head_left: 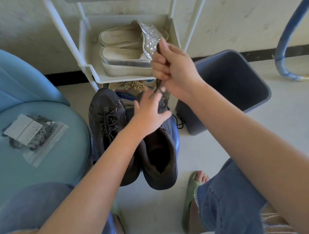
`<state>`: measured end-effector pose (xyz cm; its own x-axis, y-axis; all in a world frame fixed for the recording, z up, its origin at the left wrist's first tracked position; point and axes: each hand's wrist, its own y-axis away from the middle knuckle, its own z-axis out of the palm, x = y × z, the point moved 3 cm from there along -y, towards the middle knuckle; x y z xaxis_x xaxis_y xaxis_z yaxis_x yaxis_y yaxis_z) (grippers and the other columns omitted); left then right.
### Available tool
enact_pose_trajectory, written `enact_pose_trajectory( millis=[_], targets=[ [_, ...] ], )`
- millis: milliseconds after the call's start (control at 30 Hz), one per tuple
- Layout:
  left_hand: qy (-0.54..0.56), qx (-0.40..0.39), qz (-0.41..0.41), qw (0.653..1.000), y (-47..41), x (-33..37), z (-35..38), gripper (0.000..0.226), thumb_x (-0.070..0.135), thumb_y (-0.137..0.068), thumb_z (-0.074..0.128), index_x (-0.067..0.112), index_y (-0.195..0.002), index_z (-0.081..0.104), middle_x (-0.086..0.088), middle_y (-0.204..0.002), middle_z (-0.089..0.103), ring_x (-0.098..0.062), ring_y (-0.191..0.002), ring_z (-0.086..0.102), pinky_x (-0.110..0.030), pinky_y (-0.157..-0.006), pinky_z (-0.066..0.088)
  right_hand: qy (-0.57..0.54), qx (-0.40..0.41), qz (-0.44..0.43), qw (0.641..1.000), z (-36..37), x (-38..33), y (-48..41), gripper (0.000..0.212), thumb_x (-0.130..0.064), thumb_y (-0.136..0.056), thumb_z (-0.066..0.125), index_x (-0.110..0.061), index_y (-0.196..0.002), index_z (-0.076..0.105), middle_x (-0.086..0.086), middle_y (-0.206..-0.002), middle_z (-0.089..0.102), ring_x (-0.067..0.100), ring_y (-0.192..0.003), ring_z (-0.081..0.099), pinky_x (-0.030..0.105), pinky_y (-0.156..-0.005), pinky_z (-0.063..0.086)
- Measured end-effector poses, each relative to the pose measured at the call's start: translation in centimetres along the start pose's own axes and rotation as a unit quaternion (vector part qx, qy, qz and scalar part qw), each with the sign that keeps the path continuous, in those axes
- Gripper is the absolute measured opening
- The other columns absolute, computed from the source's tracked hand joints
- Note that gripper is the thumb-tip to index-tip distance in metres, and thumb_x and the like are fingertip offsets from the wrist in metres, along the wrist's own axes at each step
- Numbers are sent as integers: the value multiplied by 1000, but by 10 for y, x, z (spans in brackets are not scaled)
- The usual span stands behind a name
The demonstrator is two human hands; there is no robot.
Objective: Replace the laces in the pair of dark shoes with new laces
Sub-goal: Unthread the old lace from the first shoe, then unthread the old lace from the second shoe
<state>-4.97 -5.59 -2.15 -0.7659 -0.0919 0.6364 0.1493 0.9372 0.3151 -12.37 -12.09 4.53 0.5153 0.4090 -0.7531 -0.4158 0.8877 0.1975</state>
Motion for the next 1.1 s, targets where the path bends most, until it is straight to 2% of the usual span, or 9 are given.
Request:
enact_pose_trajectory(
  millis=[167,267,367,467,567,700,867,967,1100],
  targets=[
    [200,-25,23,979,21,2,-14,29,22,-102,38,12,-86,61,2,-84,71,-18,-89,67,-33,-95,46,42,16,-38,998,7,-27,3,19,-17,-104,38,-10,-86,41,-2,-59,43,7,-45,33,18,-41,31],
    [358,140,-34,922,24,-14,-54,27,17,-101,38,14,-81,55,5,-53,55,-10,-50,58,-42,-73,56,276,84,-32,957,-12,-29,13,12,-16,-102,45,-9,-92,49,-2,-61,54,10,-48,51,27,-54,52],
    [328,262,-25,907,30,-26,-85,24,18,-99,44,10,-90,64,10,-48,48,-4,-37,45,-25,-47,50,441,106,10,891,-34,-7,29,7,-14,-97,54,-7,-99,53,5,-81,70,17,-76,71,34,-79,58],
    [246,178,-62,951,31,-27,-65,22,19,-97,51,4,-102,66,1,-70,63,-6,-55,61,-27,-64,57,586,120,39,800,-45,13,35,4,-11,-93,56,-14,-91,56,13,-99,69,26,-85,66,36,-76,56],
    [77,75,-106,988,31,-35,-35,42,24,-97,50,5,-135,50,-12,-129,59,-22,-118,55,-32,-103,39,710,86,98,692,-47,23,37,19,-14,-94,52,-9,-108,64,10,-109,66,22,-89,59,29,-78,45],
    [83,118,-93,985,34,-42,-45,45,21,-98,49,11,-142,43,-10,-142,47,-23,-130,44,-31,-105,33,783,9,187,593,-46,32,48,35,-16,-97,47,-7,-130,55,15,-132,54,31,-119,51,38,-101,41],
    [79,215,-87,969,45,-51,-87,30,14,-98,46,15,-123,63,-2,-122,65,-16,-114,58,-18,-93,34,771,16,149,618,-43,31,48,33,-12,-97,44,-7,-127,59,15,-125,61,28,-106,58,33,-91,44],
    [43,178,-142,973,54,-75,-97,29,11,-95,51,15,-121,64,-6,-122,64,-21,-112,58,-28,-99,41,762,10,105,639,-36,34,43,31,-11,-98,43,-8,-123,61,12,-123,60,21,-89,60,26,-79,47],
    [34,73,-203,976,64,-92,-82,59,34,-84,69,13,-135,48,-9,-133,54,-24,-119,53,-29,-95,40,757,-6,50,652,-13,45,32,31,-12,-97,44,-13,-123,61,9,-125,59,25,-112,57,36,-98,44]
  ],
)
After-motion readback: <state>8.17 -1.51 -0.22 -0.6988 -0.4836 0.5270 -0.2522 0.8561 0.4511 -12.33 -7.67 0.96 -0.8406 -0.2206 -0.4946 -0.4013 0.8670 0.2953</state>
